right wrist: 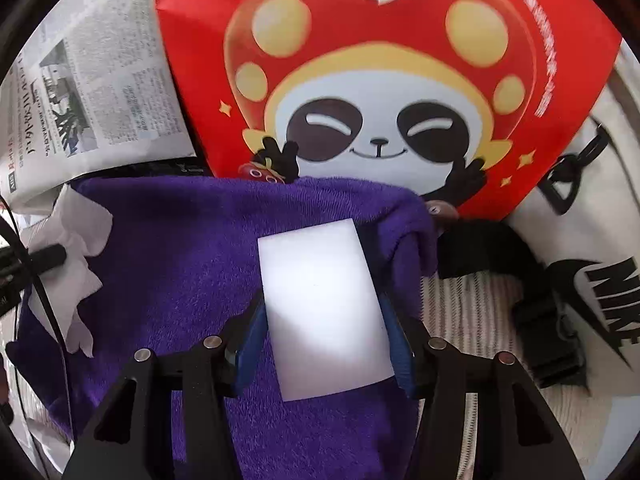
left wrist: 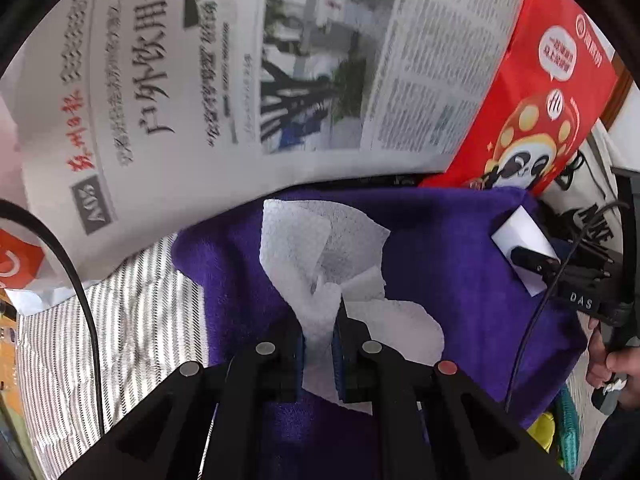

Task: Organize soft objects
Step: 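Carry both items over the purple towel while the left gripper releases the paper towel onto it, then lower the white sponge onto the purple towel and open the right gripper while the left returns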

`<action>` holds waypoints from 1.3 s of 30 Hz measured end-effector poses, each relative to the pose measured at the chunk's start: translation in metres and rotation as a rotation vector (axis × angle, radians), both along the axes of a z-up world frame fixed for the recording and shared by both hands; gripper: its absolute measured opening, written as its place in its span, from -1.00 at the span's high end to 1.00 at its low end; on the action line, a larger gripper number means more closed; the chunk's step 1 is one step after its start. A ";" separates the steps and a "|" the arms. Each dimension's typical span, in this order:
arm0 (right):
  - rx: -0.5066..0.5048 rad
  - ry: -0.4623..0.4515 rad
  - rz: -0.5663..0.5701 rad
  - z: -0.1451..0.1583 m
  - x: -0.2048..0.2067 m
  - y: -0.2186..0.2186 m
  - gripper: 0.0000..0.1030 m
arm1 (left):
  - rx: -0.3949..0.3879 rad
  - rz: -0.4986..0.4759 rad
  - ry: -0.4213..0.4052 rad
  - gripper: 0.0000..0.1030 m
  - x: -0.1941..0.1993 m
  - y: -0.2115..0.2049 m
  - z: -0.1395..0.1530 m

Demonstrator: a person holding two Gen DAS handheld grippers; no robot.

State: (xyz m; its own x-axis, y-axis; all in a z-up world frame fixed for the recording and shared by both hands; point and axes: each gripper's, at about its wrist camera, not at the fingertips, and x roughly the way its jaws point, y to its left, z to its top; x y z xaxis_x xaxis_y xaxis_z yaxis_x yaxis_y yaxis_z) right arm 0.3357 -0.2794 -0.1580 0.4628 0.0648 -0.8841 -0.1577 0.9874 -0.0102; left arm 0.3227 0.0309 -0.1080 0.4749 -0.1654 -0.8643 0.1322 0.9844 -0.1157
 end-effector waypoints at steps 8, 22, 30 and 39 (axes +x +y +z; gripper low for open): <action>-0.005 0.020 0.028 -0.009 0.010 0.000 -0.09 | 0.083 -0.019 0.044 0.78 0.006 -0.025 -0.022; -0.031 0.032 0.116 -0.022 -0.002 0.020 -0.45 | 0.117 -0.054 0.062 -0.05 -0.016 -0.057 -0.037; 0.028 0.022 0.075 -0.008 -0.024 0.010 -0.59 | 0.125 -0.045 0.069 -0.10 -0.052 -0.071 -0.021; 0.057 -0.019 0.014 0.026 -0.083 0.010 -0.59 | 0.111 -0.043 0.023 -0.10 -0.101 -0.078 0.007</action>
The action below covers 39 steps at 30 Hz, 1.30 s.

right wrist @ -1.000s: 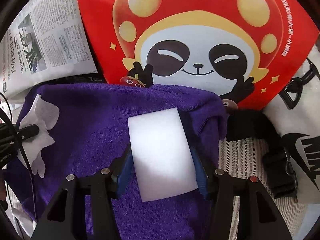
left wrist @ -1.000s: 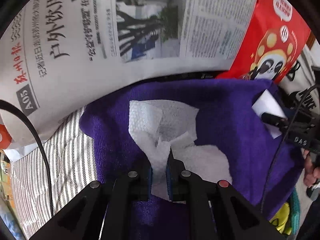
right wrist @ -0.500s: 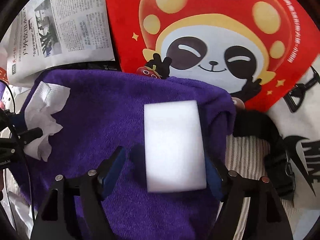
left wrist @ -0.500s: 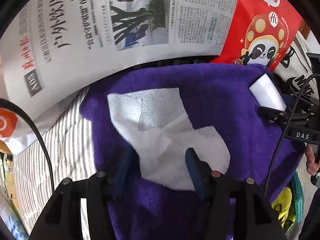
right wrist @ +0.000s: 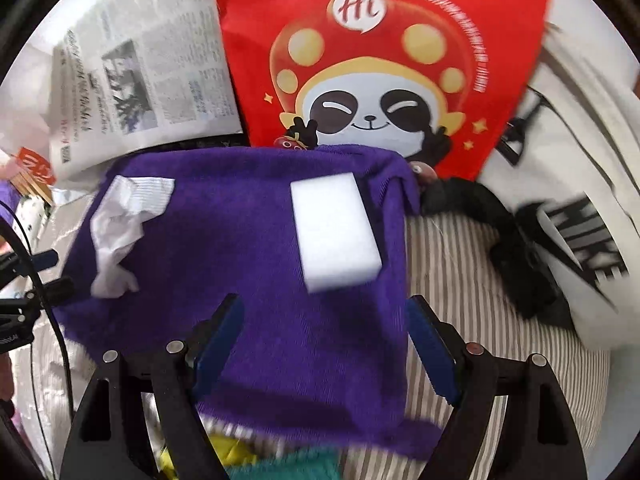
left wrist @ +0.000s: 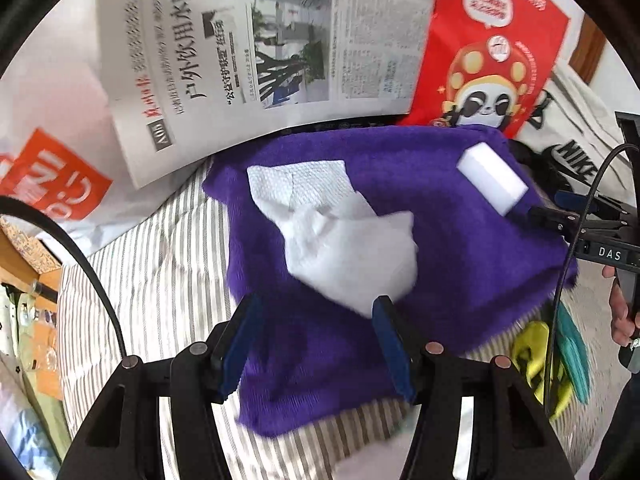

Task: Organize soft objects
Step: 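Lower the white sponge onto the purple towel and open the right gripper while the left returns, then grasp the white glove with the left gripper while the right moves to the teal scrubber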

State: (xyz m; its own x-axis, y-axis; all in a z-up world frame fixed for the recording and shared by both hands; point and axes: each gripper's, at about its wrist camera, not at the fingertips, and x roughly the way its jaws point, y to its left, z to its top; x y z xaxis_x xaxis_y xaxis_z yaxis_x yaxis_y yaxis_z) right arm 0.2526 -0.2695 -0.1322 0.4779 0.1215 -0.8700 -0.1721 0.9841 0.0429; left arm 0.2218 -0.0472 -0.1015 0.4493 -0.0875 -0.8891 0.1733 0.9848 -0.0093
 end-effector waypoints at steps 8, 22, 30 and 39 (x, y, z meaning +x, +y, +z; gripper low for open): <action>0.032 -0.036 -0.038 0.037 -0.073 -0.036 -0.59 | -0.072 -0.039 -0.022 -0.26 -0.054 0.024 0.015; 0.041 -0.066 -0.090 0.038 -0.172 -0.051 -0.59 | -0.079 -0.167 0.075 -0.46 -0.072 -0.035 -0.030; 0.027 -0.056 -0.141 0.026 -0.186 -0.074 -0.59 | 0.030 -0.233 0.041 -0.11 -0.077 -0.058 -0.045; 0.041 -0.035 -0.148 0.013 -0.184 -0.074 -0.59 | -0.109 -0.192 0.029 0.70 -0.076 -0.031 -0.029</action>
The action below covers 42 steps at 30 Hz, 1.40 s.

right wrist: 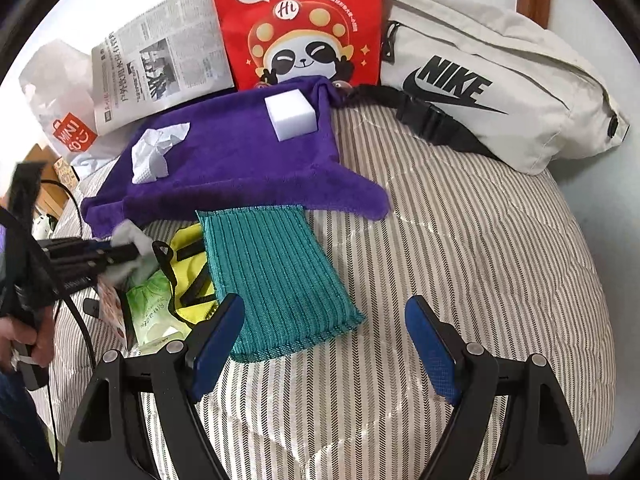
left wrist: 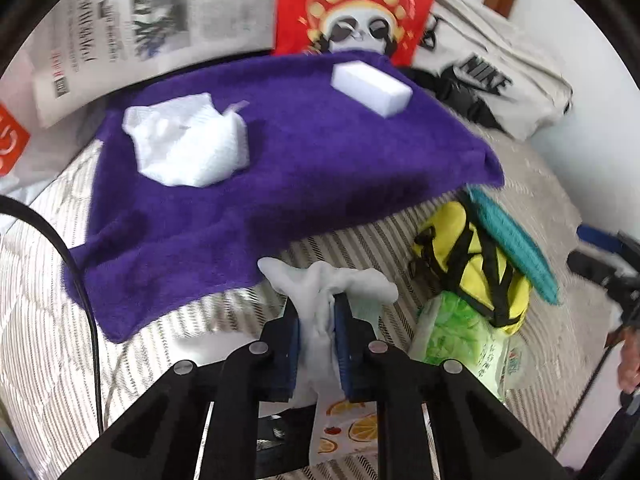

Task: Organize soft objects
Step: 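Grasp the white glove with the left gripper while the right moves to the teal scrubber, then grasp the teal mesh scrubber with the right gripper and lift it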

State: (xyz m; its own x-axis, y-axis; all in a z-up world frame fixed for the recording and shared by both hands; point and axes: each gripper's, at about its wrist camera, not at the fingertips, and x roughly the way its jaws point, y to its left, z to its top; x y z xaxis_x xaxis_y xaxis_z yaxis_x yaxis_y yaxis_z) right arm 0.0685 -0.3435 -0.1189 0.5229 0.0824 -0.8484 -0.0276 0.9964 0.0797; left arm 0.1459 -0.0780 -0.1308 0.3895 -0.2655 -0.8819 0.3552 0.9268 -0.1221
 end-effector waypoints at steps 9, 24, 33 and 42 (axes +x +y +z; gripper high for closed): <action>0.062 -0.003 0.064 0.000 0.000 0.013 -0.59 | -0.071 0.066 -0.065 0.70 -0.004 0.031 0.039; 0.008 0.041 0.106 -0.032 0.040 0.028 -0.38 | -0.136 0.097 -0.043 0.70 -0.039 0.052 0.028; -0.066 -0.004 0.094 -0.016 0.043 0.014 0.07 | -0.158 0.103 -0.039 0.70 -0.047 0.056 0.022; -0.164 -0.050 0.087 -0.016 0.054 0.015 0.45 | -0.168 0.108 -0.033 0.70 -0.049 0.059 0.019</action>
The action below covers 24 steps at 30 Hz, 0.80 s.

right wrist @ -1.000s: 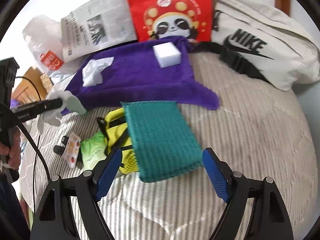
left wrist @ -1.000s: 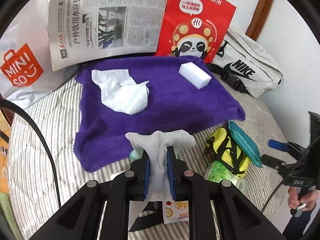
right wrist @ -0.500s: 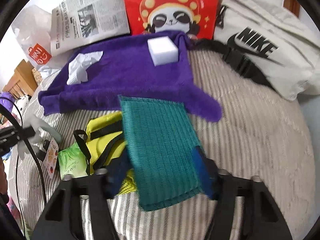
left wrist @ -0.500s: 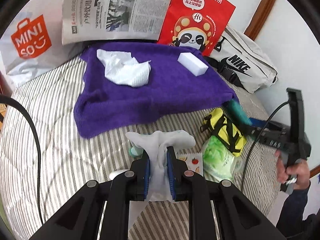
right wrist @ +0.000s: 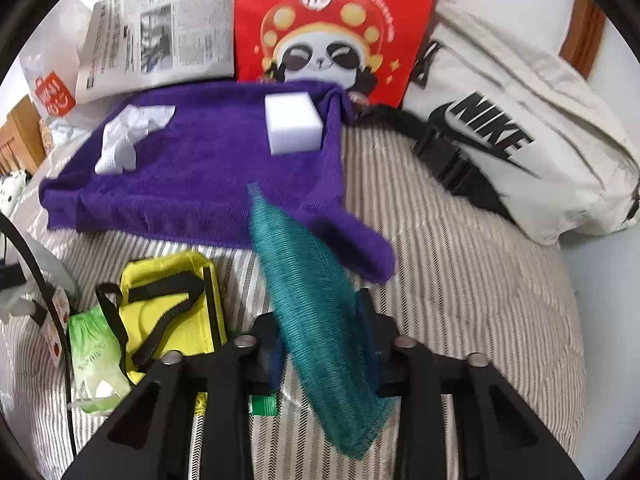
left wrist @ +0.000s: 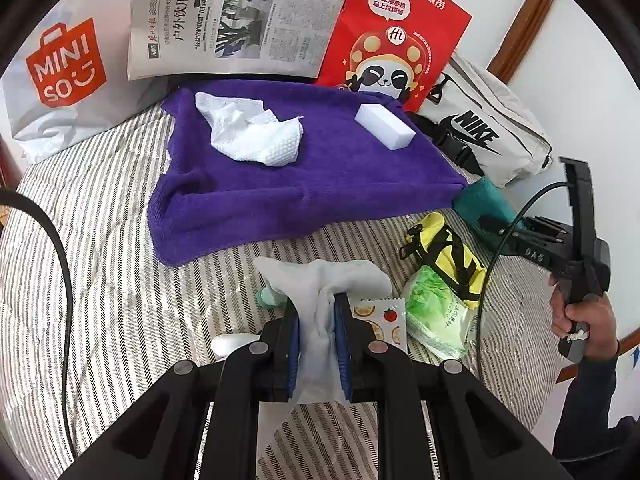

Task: Organize soft objects
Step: 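Grasp the teal mesh scrubber with the right gripper and lift it, then place the teal scrubber beside the sponge with the right gripper while the left lays the glove on the towel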

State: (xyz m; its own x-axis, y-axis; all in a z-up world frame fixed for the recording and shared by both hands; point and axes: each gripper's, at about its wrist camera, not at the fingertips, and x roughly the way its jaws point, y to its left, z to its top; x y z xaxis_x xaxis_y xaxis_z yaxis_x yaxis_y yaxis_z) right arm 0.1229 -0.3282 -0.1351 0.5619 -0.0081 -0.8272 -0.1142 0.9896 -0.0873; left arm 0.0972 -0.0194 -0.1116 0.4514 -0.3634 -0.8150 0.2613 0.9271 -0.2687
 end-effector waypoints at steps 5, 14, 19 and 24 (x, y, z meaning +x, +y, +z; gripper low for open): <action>0.075 -0.025 0.001 0.017 -0.008 -0.005 0.63 | -0.019 0.002 -0.001 0.70 -0.002 0.004 0.001; 0.147 0.021 -0.008 0.002 -0.001 -0.008 0.63 | -0.013 0.012 0.024 0.70 0.002 0.001 -0.006; 0.178 0.008 -0.024 0.012 -0.002 -0.012 0.64 | -0.020 0.017 0.019 0.70 0.000 0.001 -0.008; 0.176 -0.002 -0.014 0.024 -0.003 -0.009 0.64 | -0.031 0.028 0.009 0.70 0.001 0.006 -0.001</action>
State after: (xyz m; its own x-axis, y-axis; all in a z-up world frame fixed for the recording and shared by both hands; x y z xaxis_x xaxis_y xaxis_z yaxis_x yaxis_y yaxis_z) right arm 0.1194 -0.3377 -0.1114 0.5647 0.1291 -0.8151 -0.1000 0.9911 0.0877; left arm 0.0984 -0.0137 -0.1124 0.4547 -0.3760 -0.8074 0.2325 0.9252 -0.2999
